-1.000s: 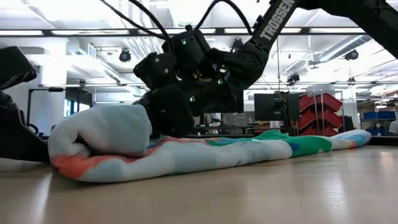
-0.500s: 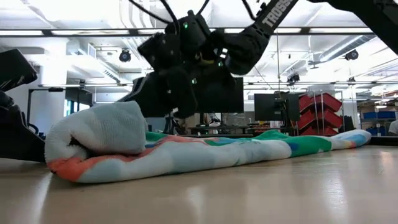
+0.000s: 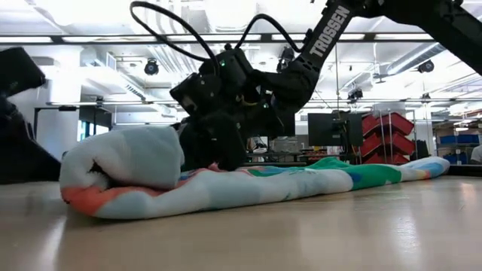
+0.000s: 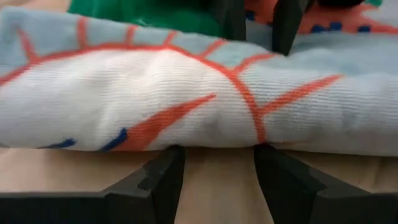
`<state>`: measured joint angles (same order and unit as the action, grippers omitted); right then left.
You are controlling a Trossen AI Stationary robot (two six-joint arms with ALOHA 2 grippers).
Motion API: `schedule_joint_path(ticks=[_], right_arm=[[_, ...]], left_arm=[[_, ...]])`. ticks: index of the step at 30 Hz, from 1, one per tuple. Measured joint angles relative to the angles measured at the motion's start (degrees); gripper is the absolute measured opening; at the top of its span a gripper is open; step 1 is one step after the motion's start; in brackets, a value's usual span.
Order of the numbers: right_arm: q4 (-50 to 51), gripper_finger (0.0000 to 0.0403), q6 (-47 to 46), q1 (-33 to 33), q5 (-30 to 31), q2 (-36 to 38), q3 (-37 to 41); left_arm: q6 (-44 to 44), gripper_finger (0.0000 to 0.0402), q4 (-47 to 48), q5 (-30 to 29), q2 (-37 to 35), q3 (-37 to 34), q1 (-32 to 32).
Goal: Roll towel
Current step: Roll the multi-color dinosaur print towel
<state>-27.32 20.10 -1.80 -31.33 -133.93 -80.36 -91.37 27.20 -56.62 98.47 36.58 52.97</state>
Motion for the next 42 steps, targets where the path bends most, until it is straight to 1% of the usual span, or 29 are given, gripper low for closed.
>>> schedule_joint_path(ticks=[4,13,18,21,24,29,33,36,42], right_arm=[[2.6,0.0129,0.9,0.0,1.7,0.5,-0.5],[16.4,0.0155,6.4,-0.2,5.0,2.2,-4.5],[22.3,0.0164,9.6,-0.4,10.1,6.3,-4.4],[21.7,0.0168,9.8,-0.3,10.3,8.4,-4.4],[19.9,0.0171,9.6,-0.1,10.2,8.5,-4.4],[15.9,0.0171,8.7,-0.1,8.1,7.0,-4.3],[12.0,0.0168,5.4,-0.1,5.2,6.2,-4.3],[9.1,0.0169,2.8,-0.1,2.4,5.6,-4.3],[7.3,0.0180,0.5,-0.1,2.4,1.9,-4.3]], left_arm=[[0.3,0.0169,1.8,-0.9,-1.4,-0.1,-0.3],[0.8,0.0162,1.7,-1.3,-1.3,-0.4,-0.8],[0.9,0.0170,1.6,-1.4,-1.3,-0.4,-0.8],[0.9,0.0171,1.6,-1.4,-1.3,-0.4,-0.8],[0.8,0.0167,1.6,-1.4,-1.3,-0.4,-0.9],[0.7,0.0159,0.5,-1.3,-1.3,-0.4,-1.0],[0.7,0.0162,0.1,0.5,-1.2,-0.4,-1.0],[0.7,0.0167,-0.4,0.7,-0.5,-0.4,-1.0],[0.7,0.0176,-3.8,0.5,1.5,-0.4,-1.0]])
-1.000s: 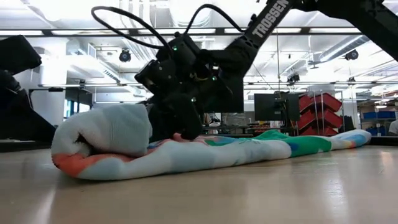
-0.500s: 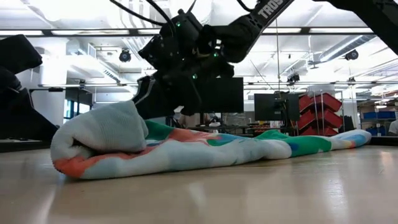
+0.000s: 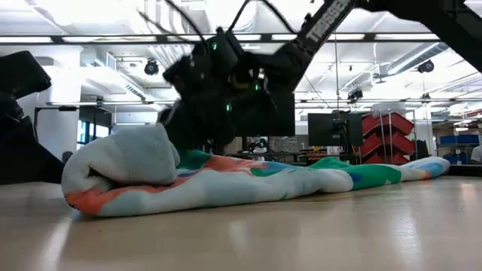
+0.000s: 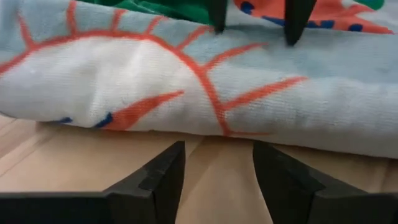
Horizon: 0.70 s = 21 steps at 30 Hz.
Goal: Roll towel
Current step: Roll the multi-color dinosaur print towel
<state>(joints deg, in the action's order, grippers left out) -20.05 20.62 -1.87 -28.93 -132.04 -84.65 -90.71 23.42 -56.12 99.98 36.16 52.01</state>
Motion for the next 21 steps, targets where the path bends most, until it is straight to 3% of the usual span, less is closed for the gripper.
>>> schedule_joint_path(ticks=[8,21], right_arm=[[-2.0,0.0186,-0.5,0.1,0.2,-2.1,-0.1],[-1.3,0.0186,-0.5,0.3,3.5,-2.1,-0.1]], left_arm=[[-0.2,0.0182,-4.2,-2.6,4.9,0.1,-0.1],[2.7,0.0180,-2.3,-7.5,3.7,0.0,-2.0]])
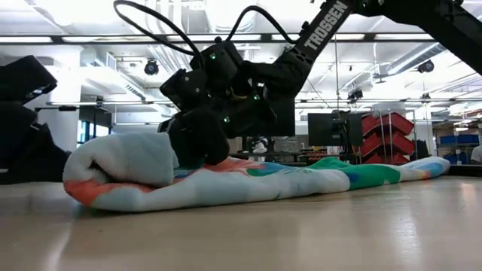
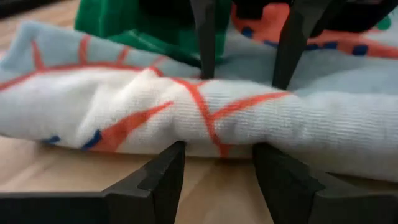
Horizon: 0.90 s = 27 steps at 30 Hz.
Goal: Roll towel
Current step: Roll the multi-color dinosaur print towel
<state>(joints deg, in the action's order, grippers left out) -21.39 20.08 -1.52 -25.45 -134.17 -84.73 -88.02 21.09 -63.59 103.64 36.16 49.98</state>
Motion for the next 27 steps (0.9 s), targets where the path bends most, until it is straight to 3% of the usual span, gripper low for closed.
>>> schedule_joint_path(ticks=[12,23,27], right_arm=[[0.2,0.0186,0.0,0.0,0.1,0.0,0.0],[0.8,0.0186,0.5,0.0,0.2,0.0,0.0],[0.9,0.0186,0.7,0.0,0.1,0.0,0.0]], left_arm=[[2.9,0.0178,0.5,-3.0,-2.7,0.2,-1.0],[-1.3,0.0167,11.6,10.4,-11.7,-1.6,-0.7],[-2.8,0.0178,10.9,11.4,-14.2,-5.2,-0.8]])
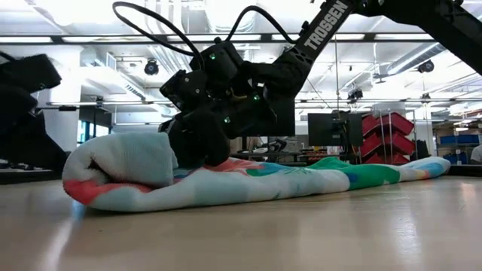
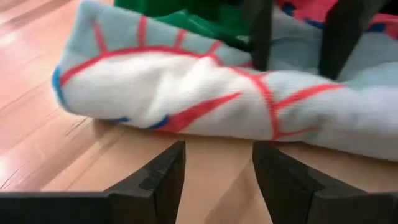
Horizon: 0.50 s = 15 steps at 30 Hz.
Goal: Roll towel
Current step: Roll the multi-color dinosaur print towel
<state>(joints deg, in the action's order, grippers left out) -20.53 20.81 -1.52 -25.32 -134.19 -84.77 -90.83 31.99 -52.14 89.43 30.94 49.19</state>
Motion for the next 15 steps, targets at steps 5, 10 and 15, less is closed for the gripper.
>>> schedule_joint_path(ticks=[5,10,15], right_arm=[[0.0,0.0186,0.1,0.0,0.0,0.0,0.0],[0.0,0.0186,0.2,0.0,-0.1,0.0,0.0],[0.1,0.0186,0.2,0.0,-0.1,0.0,0.0]], left_arm=[[4.6,0.0194,-6.3,0.3,-0.5,-4.6,-1.6],[15.0,0.0198,-17.1,-0.6,0.2,-8.0,-5.5],[20.5,0.0190,-17.9,0.4,-1.8,-9.1,-9.3]])
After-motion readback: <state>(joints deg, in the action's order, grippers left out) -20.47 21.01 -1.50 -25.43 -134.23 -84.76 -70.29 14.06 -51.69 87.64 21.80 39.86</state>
